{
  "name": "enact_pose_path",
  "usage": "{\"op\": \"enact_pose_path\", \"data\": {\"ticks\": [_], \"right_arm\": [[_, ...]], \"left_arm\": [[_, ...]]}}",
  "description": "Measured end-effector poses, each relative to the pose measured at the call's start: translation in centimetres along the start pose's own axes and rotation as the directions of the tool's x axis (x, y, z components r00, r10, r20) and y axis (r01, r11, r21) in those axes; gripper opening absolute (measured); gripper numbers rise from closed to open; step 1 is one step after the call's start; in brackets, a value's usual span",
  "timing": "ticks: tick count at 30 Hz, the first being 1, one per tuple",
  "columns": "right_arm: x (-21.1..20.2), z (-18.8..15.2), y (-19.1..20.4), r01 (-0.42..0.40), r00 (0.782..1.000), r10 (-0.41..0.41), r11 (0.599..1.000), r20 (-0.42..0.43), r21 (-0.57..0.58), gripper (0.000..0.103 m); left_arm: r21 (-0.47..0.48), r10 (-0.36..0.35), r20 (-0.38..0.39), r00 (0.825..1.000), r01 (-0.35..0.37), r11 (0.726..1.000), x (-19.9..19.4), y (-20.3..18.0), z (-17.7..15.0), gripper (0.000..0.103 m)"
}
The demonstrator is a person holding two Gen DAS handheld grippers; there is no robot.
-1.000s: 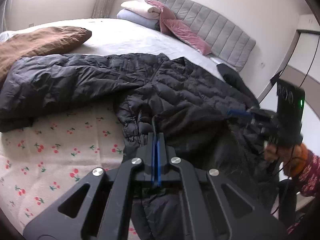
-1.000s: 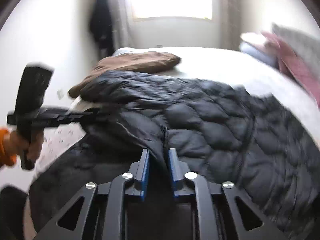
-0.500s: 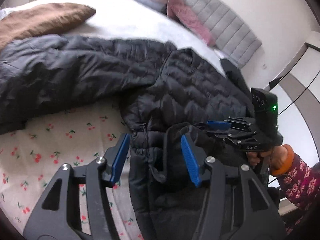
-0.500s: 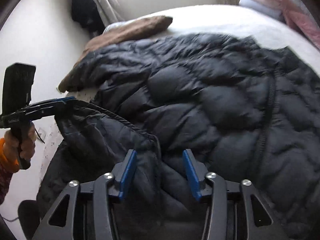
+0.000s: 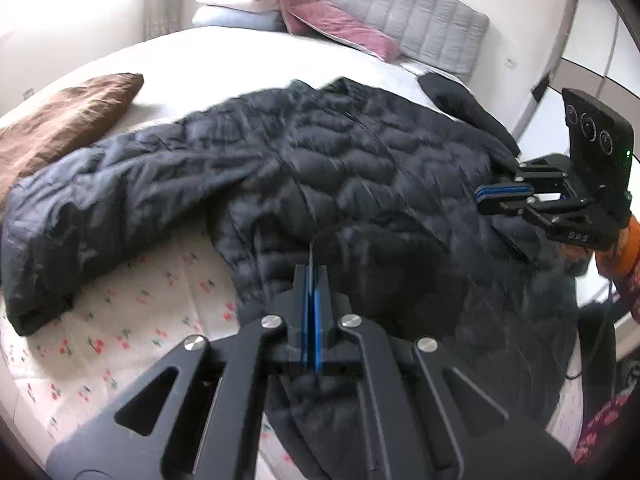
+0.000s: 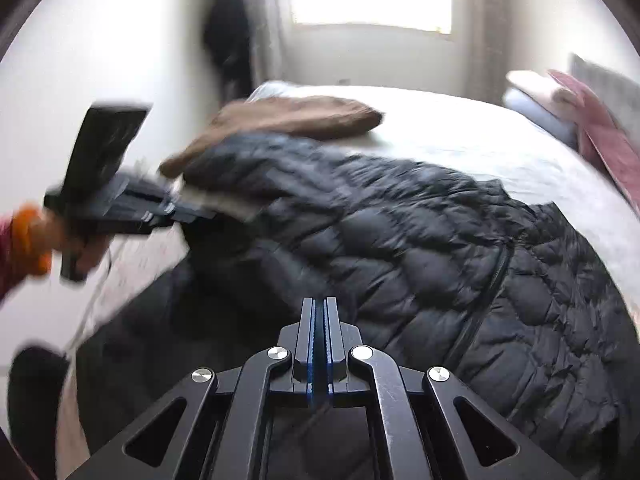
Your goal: Fold large clothes
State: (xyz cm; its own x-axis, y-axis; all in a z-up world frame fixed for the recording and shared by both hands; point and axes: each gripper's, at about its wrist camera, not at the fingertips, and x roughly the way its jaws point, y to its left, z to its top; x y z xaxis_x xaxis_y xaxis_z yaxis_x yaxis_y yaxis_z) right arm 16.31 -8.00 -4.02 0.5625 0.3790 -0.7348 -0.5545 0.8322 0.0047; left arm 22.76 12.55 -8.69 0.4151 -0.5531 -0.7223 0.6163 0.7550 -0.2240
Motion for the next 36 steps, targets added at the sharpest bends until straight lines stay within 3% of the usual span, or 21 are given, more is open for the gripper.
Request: {"op": "enact_pose_path", "data": {"ticks": [3, 5, 6, 9, 12, 13, 15, 16, 20, 23, 27, 32, 36], "right_arm": [[1.7, -0.2, 0.1, -0.038, 0.995, 0.039, 0.999, -0.088, 0.022, 0.01], [3.1, -0.1, -1.7, -0.091, 0.986, 0.107, 0.988, -0.128, 0.122, 0.045], [3.5, -0.1, -2.7, -0.091, 0.987, 0.111, 0.982, -0.114, 0.167, 0.05], [5.5, 0.5, -5.5, -0.119, 0.982, 0.153, 0.955, -0.108, 0.272, 0.051], [8.9, 0.9, -7.0, -0.184, 0.956, 0.25, 0.919, -0.155, 0.35, 0.051], [9.8, 0.9, -7.2, -0.197, 0.946, 0.274, 0.909, -0.171, 0.367, 0.05], [11.5, 0.6, -7.2, -0.257, 0.92, 0.35, 0.878, -0.177, 0.405, 0.032], [11.8, 0.5, -7.0, -0.281, 0.911, 0.375, 0.869, -0.172, 0.408, 0.006], [9.8, 0.8, -5.7, -0.293, 0.931, 0.347, 0.898, -0.117, 0.329, 0.003], [6.3, 1.1, -4.7, -0.261, 0.957, 0.283, 0.933, -0.058, 0.248, 0.002], [2.0, 1.0, -2.9, -0.22, 0.974, 0.224, 0.967, -0.021, 0.126, 0.002], [-0.1, -1.6, 0.7, -0.226, 0.97, 0.221, 0.973, -0.097, -0.041, 0.002], [1.3, -4.3, 2.2, -0.215, 0.959, 0.196, 0.973, -0.206, -0.077, 0.003]], "left_arm": [[0.014, -0.01, 0.019, 1.0, 0.01, 1.0, -0.8, -0.5, -0.3, 0.003], [0.022, -0.022, 0.028, 0.999, 0.021, 1.0, -1.4, -0.8, -0.3, 0.003], [0.027, -0.027, 0.028, 0.999, 0.026, 0.999, -1.7, -0.9, -0.4, 0.003], [0.051, -0.024, 0.011, 1.0, 0.024, 0.998, -1.8, -1.1, -0.6, 0.003], [0.046, -0.021, -0.007, 1.0, 0.021, 0.999, -1.5, -0.9, -1.0, 0.003], [0.042, -0.02, -0.011, 1.0, 0.02, 0.999, -1.4, -0.8, -1.1, 0.003], [0.039, -0.016, -0.019, 1.0, 0.016, 0.999, -1.1, -0.6, -1.1, 0.003], [0.041, -0.012, -0.022, 1.0, 0.013, 0.999, -1.0, -0.6, -1.2, 0.003], [0.047, 0.0, -0.023, 1.0, 0.001, 0.999, -1.1, -0.4, -1.2, 0.003], [0.028, -0.001, -0.011, 1.0, 0.001, 1.0, -1.5, 0.1, -1.1, 0.003], [0.026, -0.019, -0.014, 1.0, 0.019, 0.999, -2.1, 0.1, -1.6, 0.003], [0.037, -0.037, -0.083, 0.996, 0.04, 0.998, -1.9, -0.3, -3.9, 0.003], [0.043, -0.046, -0.172, 0.984, 0.054, 0.998, -0.8, -0.6, -6.1, 0.006]]}}
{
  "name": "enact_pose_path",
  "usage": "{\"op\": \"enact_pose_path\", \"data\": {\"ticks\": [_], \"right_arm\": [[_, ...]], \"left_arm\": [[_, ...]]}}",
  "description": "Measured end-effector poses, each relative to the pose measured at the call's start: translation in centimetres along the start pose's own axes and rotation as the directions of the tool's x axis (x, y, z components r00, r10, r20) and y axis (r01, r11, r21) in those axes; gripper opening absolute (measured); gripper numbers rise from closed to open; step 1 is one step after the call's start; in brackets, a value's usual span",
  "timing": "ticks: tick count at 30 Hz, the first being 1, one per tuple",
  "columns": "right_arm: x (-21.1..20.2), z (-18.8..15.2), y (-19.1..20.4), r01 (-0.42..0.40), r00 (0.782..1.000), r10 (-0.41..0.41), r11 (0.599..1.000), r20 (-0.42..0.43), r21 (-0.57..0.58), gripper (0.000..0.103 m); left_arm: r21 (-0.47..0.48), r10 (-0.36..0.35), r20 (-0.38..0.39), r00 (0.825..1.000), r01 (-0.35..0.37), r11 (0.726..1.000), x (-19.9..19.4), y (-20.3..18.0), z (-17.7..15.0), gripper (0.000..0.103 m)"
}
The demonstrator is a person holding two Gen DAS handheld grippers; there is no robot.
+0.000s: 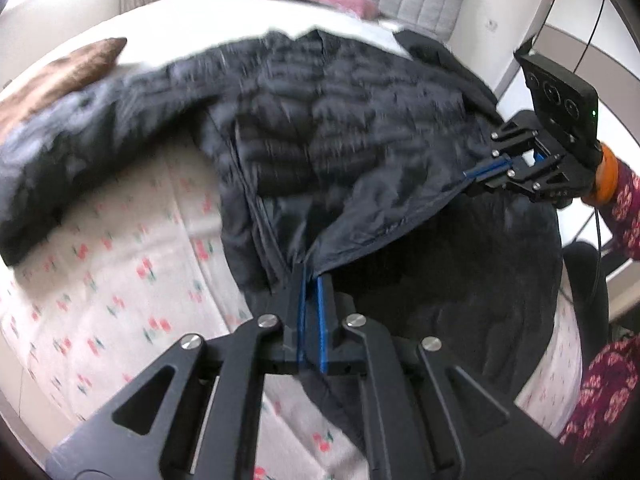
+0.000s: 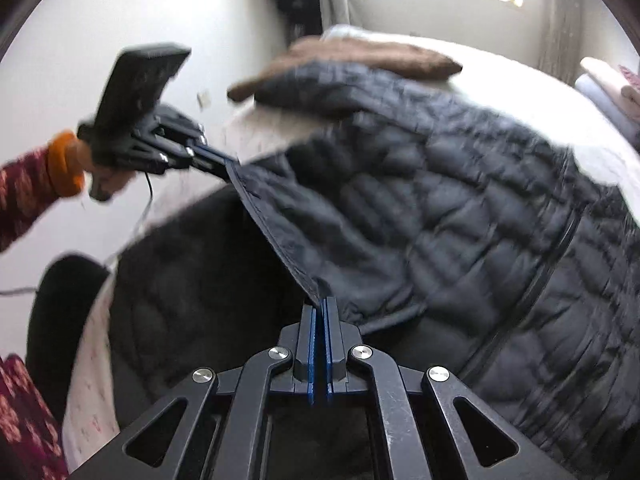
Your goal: Fold large clothes
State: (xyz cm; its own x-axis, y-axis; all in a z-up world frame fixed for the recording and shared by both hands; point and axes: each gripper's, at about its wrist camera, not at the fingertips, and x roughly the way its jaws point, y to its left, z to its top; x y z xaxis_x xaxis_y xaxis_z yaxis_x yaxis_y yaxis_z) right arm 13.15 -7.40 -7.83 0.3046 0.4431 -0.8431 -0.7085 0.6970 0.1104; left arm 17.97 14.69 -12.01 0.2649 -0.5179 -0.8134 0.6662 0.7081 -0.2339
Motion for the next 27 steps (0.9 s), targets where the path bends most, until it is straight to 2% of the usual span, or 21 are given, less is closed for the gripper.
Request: {"op": "enact_pose_path", "data": {"ticks": [2, 4, 6, 8, 10, 13, 17, 19, 22, 24, 25, 27], "right_arm": [[1.3, -0.8, 0.1, 0.029, 0.998, -0.029, 1.0, -0.056, 0.0, 0.006], [2.2, -1.4, -0.2, 0.046, 0.992, -0.045, 0.999, -0.115, 0.007, 0.008], [2.3, -1.7, -0.4, 0.039, 0.987, -0.035, 0.999, -0.155, 0.018, 0.019], [1.3, -1.9, -0.7, 0.019, 0.985, -0.013, 0.999, -0.172, 0.036, 0.033], [-0.1, -1.7, -1.1, 0.015, 0.989, -0.009, 0.999, -0.148, 0.04, 0.043], [-1.9, -0.6, -2.0, 0.032, 0.996, -0.027, 0.998, -0.087, 0.058, 0.045], [-1.2, 1.9, -1.7, 0.086, 0.996, -0.083, 0.993, -0.038, 0.075, 0.045], [0.1, 2.4, -0.4, 0.1, 0.994, -0.097, 0.993, -0.05, 0.063, 0.045], [2.0, 1.2, 1.0, 0.124, 0.988, -0.12, 0.992, -0.098, 0.036, 0.045], [2.5, -0.8, 0.6, 0.14, 0.981, -0.131, 0.989, -0.145, 0.051, 0.045], [2.5, -1.9, 0.0, 0.148, 0.976, -0.135, 0.987, -0.171, 0.066, 0.045], [1.5, -4.5, -1.5, 0.155, 0.969, -0.131, 0.982, -0.21, 0.104, 0.046]], "left_arm": [[0.005, 0.005, -0.097, 0.995, -0.004, 1.0, 1.3, 0.1, -0.9, 0.006], [0.021, 0.018, -0.132, 0.991, -0.015, 1.0, 1.5, 0.5, -1.4, 0.007], [0.013, 0.021, -0.141, 0.99, -0.02, 1.0, 0.6, 1.0, -1.3, 0.011], [-0.004, 0.028, -0.122, 0.992, -0.028, 1.0, -0.9, 1.8, -0.8, 0.037], [-0.004, 0.025, -0.087, 0.996, -0.026, 1.0, -2.1, 2.2, -0.3, 0.05], [-0.006, 0.016, -0.036, 0.999, -0.016, 1.0, -3.4, 2.4, 1.6, 0.051], [0.003, -0.074, 0.027, 0.997, 0.074, 0.997, -2.6, -0.4, 4.2, 0.051], [0.057, -0.093, 0.004, 0.996, 0.092, 0.994, -0.6, -3.0, 4.4, 0.051], [0.105, -0.087, -0.076, 0.993, 0.095, 0.99, 2.9, -5.5, 3.8, 0.052], [0.137, -0.045, -0.16, 0.986, 0.068, 0.988, 5.4, -6.4, 2.9, 0.052], [0.166, -0.018, -0.178, 0.984, 0.048, 0.985, 6.0, -6.6, 2.2, 0.052], [0.177, -0.014, -0.183, 0.983, 0.047, 0.983, 5.6, -6.7, 1.8, 0.052]]}}
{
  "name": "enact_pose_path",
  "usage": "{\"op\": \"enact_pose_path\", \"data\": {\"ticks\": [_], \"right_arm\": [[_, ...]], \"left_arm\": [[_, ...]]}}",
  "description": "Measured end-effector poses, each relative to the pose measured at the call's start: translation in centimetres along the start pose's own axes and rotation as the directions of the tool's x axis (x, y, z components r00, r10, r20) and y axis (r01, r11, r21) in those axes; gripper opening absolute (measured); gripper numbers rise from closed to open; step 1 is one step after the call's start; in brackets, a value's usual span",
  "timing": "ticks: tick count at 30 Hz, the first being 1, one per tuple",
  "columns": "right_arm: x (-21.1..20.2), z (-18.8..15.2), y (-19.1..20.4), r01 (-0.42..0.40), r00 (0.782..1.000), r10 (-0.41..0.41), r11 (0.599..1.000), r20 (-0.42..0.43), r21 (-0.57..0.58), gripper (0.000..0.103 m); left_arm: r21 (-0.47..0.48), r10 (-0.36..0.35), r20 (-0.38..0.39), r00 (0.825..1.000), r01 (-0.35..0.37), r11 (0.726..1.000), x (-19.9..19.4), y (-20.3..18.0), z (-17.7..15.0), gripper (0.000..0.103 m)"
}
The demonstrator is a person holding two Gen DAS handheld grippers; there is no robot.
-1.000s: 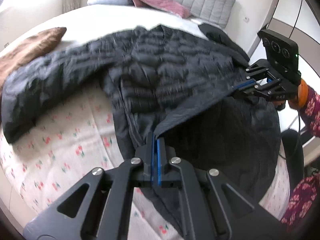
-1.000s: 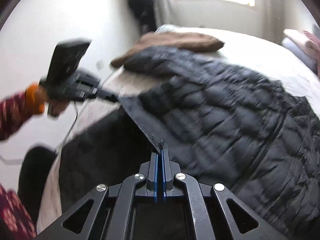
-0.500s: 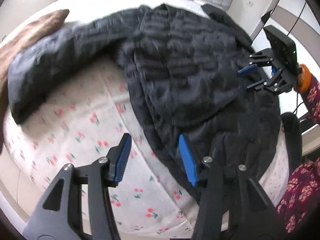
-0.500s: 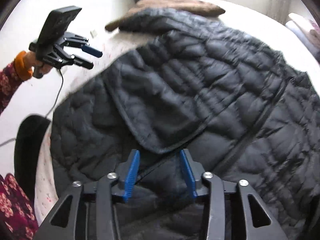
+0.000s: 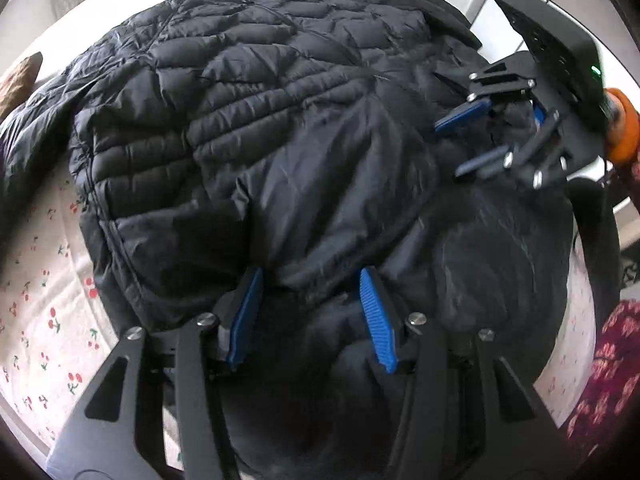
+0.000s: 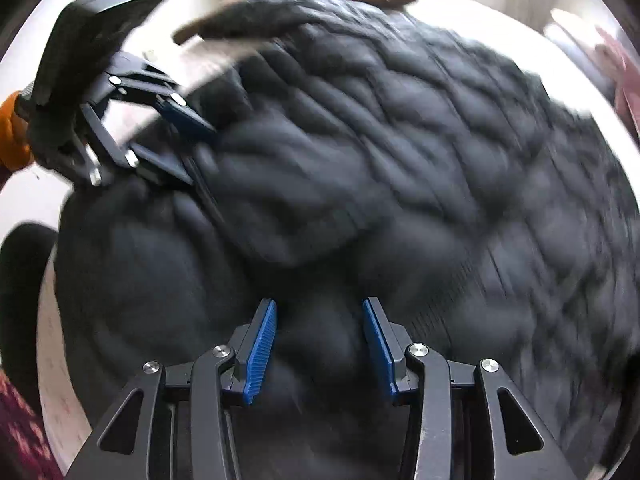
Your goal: Fold large clothes
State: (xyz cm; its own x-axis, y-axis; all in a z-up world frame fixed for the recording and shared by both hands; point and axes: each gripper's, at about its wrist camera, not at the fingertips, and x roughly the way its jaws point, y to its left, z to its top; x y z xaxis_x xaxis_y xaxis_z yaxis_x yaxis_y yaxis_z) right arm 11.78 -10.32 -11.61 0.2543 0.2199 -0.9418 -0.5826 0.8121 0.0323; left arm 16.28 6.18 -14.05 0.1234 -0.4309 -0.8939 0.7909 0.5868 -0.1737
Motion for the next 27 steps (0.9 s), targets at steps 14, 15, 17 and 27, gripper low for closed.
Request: {"op": "enact_pose_path", "data": {"ticks": [14, 15, 17, 27], "right_arm": [[-9.8, -11.3, -17.8, 0.131, 0.978, -0.193, 0.862, 0.079, 0.491, 0.064], [-9.4, -11.7, -19.2, 0.128, 0.979, -0.191, 0.84, 0.066, 0.528, 0.064], [-8.6, -12.4, -20.8, 0.101, 0.984, -0.169, 0.806, 0.062, 0.583, 0.064], [-4.2, -13.1, -24.2, 0.053, 0.994, -0.1, 0.741, 0.032, 0.669, 0.051]], "left_arm": [[0.165, -0.072, 0.01, 0.997, 0.07, 0.984, 1.6, -10.8, 10.8, 0.054], [0.183, -0.085, 0.001, 0.996, 0.083, 0.98, 2.7, -11.6, 12.1, 0.054], [0.221, -0.111, -0.035, 0.993, 0.116, 0.968, 5.4, -14.0, 15.2, 0.054], [0.338, -0.139, -0.202, 0.969, 0.202, 0.919, 13.4, -18.0, 21.1, 0.054]]}}
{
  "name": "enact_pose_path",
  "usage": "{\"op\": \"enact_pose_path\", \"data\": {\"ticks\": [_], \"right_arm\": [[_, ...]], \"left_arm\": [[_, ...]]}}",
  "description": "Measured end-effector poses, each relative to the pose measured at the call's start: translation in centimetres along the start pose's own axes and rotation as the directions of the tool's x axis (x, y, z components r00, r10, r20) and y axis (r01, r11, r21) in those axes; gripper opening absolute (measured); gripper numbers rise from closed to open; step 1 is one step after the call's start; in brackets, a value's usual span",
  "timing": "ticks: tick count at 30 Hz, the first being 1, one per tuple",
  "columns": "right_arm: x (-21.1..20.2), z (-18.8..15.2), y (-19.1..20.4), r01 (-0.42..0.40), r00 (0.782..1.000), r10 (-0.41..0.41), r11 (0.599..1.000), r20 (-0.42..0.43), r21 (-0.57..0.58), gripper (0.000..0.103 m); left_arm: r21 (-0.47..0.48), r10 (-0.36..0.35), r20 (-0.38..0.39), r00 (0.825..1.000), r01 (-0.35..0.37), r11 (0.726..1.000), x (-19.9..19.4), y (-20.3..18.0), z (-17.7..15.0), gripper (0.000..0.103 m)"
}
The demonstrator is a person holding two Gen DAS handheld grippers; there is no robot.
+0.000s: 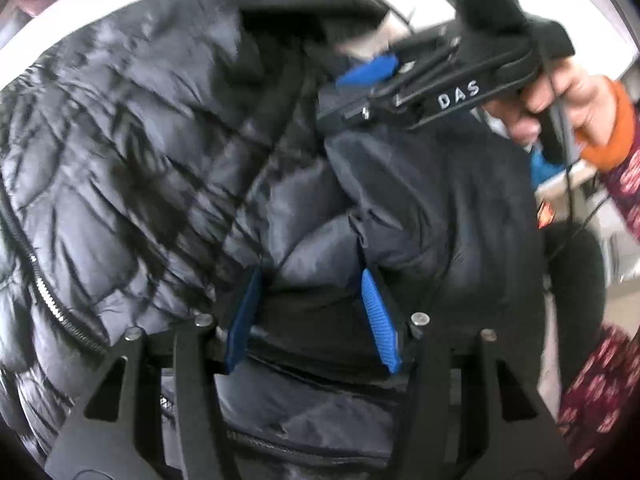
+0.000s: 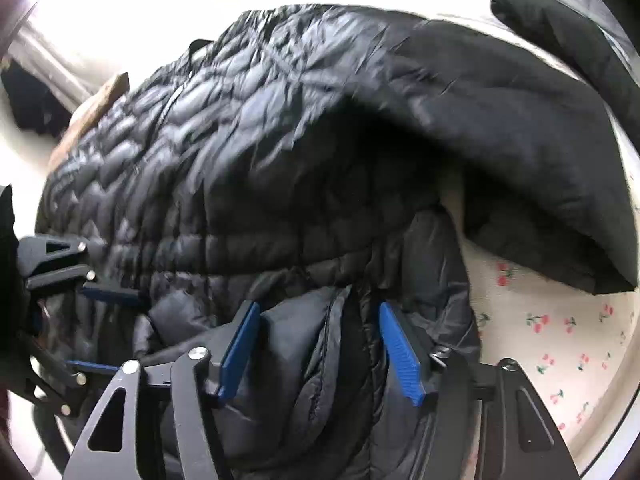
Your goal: Fold large clothes
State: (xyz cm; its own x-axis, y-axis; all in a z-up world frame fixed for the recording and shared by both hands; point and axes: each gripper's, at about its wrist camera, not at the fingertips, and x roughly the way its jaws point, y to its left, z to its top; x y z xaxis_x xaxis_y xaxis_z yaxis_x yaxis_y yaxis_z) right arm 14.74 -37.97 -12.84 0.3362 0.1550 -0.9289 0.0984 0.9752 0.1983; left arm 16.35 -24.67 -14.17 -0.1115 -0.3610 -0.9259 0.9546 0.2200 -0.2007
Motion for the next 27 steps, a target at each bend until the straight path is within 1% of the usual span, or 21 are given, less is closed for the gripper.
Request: {"op": "enact_pose_path", "data": {"ticks": [1, 2, 3, 4, 5, 7, 8, 10, 11, 12, 13, 14, 15, 16, 17, 18, 19, 21, 23, 25, 27], "right_arm": [[0.4, -0.4, 0.4, 0.011, 1.0, -0.011, 0.999, 0.001, -0.033, 0.036], [0.5, -0.7, 1.0, 0.028, 1.0, -0.027, 0.997, 0.017, -0.071, 0.016], [0.3, -1.1, 1.6, 0.041, 0.999, -0.037, 0.994, 0.036, -0.1, 0.012], [-0.2, -1.3, 1.8, 0.062, 0.997, -0.056, 0.992, 0.059, -0.106, 0.008], [-0.6, -1.6, 2.0, 0.081, 0.994, -0.072, 0.991, 0.081, -0.106, 0.006], [-2.4, -2.4, 2.0, 0.136, 0.978, -0.121, 0.987, 0.167, -0.081, 0.006], [-2.9, -2.5, 1.5, 0.139, 0.975, -0.125, 0.988, 0.186, -0.061, 0.006], [-1.9, -2.7, 1.2, 0.154, 0.974, -0.15, 0.988, 0.169, -0.009, 0.006], [-1.4, -2.6, 0.9, 0.17, 0.973, -0.167, 0.986, 0.158, -0.004, 0.007], [-1.0, -2.7, 1.3, 0.21, 0.965, -0.206, 0.978, 0.162, -0.009, 0.007], [-1.3, -2.8, 1.4, 0.212, 0.963, -0.209, 0.977, 0.173, -0.002, 0.009], [-1.8, -2.9, 1.3, 0.195, 0.964, -0.193, 0.981, 0.182, 0.008, 0.012], [-3.1, -3.2, 0.7, 0.14, 0.968, -0.142, 0.99, 0.207, 0.026, 0.015], [-4.2, -3.7, 0.0, 0.103, 0.968, -0.111, 0.993, 0.224, 0.051, 0.024], [-5.3, -4.3, -1.1, 0.074, 0.966, -0.091, 0.994, 0.24, 0.078, 0.037], [-6.5, -4.8, -2.3, 0.056, 0.963, -0.08, 0.993, 0.259, 0.101, 0.045], [-7.6, -5.5, -3.6, 0.047, 0.957, -0.081, 0.991, 0.279, 0.124, 0.057], [-9.1, -6.5, -6.0, 0.038, 0.948, -0.088, 0.986, 0.306, 0.164, 0.06], [-9.9, -7.2, -8.5, 0.012, 0.949, -0.084, 0.972, 0.304, 0.233, 0.061], [-9.9, -7.6, -11.1, -0.038, 0.948, -0.066, 0.947, 0.31, 0.319, 0.061], [-9.3, -7.4, -12.9, -0.031, 0.944, -0.094, 0.928, 0.315, 0.371, 0.061]], "left_arm": [[-0.001, -0.01, 0.01, 1.0, 0.01, 1.0, -0.1, 0.2, -0.3, 0.052], [-0.015, -0.02, 0.021, 1.0, 0.02, 1.0, -0.2, 0.4, -0.5, 0.047], [-0.05, -0.032, 0.034, 0.999, 0.034, 0.998, -0.5, 0.9, -0.8, 0.043], [-0.108, -0.045, 0.061, 0.997, 0.051, 0.993, -0.9, 1.5, -1.3, 0.035], [-0.156, -0.047, 0.097, 0.994, 0.062, 0.986, -1.4, 2.0, -1.9, 0.018], [-0.241, -0.03, 0.16, 0.987, 0.068, 0.968, -1.9, 2.5, -3.1, 0.011], [-0.284, -0.011, 0.185, 0.983, 0.064, 0.957, -1.7, 2.5, -3.6, 0.011], [-0.337, 0.052, 0.178, 0.983, 0.011, 0.942, -0.8, 2.2, -4.1, 0.011], [-0.343, 0.104, 0.177, 0.979, -0.038, 0.938, -0.5, 1.6, -4.0, 0.012], [-0.345, 0.136, 0.168, 0.976, -0.071, 0.936, -0.7, 1.2, -3.8, 0.013], [-0.352, 0.159, 0.158, 0.975, -0.094, 0.931, -1.0, 0.8, -3.7, 0.014], [-0.364, 0.176, 0.161, 0.971, -0.108, 0.925, -1.6, 0.4, -3.9, 0.015], [-0.369, 0.192, 0.17, 0.967, -0.118, 0.922, -2.0, -0.2, -3.9, 0.018], [-0.37, 0.21, 0.181, 0.961, -0.132, 0.919, -2.6, -0.6, -4.3, 0.027], [-0.371, 0.232, 0.183, 0.955, -0.151, 0.916, -3.2, -1.0, -4.7, 0.041], [-0.372, 0.244, 0.184, 0.952, -0.162, 0.914, -3.5, -1.2, -5.2, 0.048], [-0.38, 0.256, 0.191, 0.948, -0.17, 0.909, -4.1, -1.4, -5.9, 0.058], [-0.403, 0.265, 0.197, 0.944, -0.168, 0.9, -4.8, -1.2, -7.1, 0.06], [-0.44, 0.262, 0.195, 0.945, -0.155, 0.885, -5.3, -1.1, -7.7, 0.062], [-0.467, 0.262, 0.2, 0.944, -0.143, 0.872, -5.6, -1.3, -8.4, 0.062], [-0.485, 0.275, 0.205, 0.939, -0.147, 0.862, -5.9, -1.3, -8.6, 0.062]]}}
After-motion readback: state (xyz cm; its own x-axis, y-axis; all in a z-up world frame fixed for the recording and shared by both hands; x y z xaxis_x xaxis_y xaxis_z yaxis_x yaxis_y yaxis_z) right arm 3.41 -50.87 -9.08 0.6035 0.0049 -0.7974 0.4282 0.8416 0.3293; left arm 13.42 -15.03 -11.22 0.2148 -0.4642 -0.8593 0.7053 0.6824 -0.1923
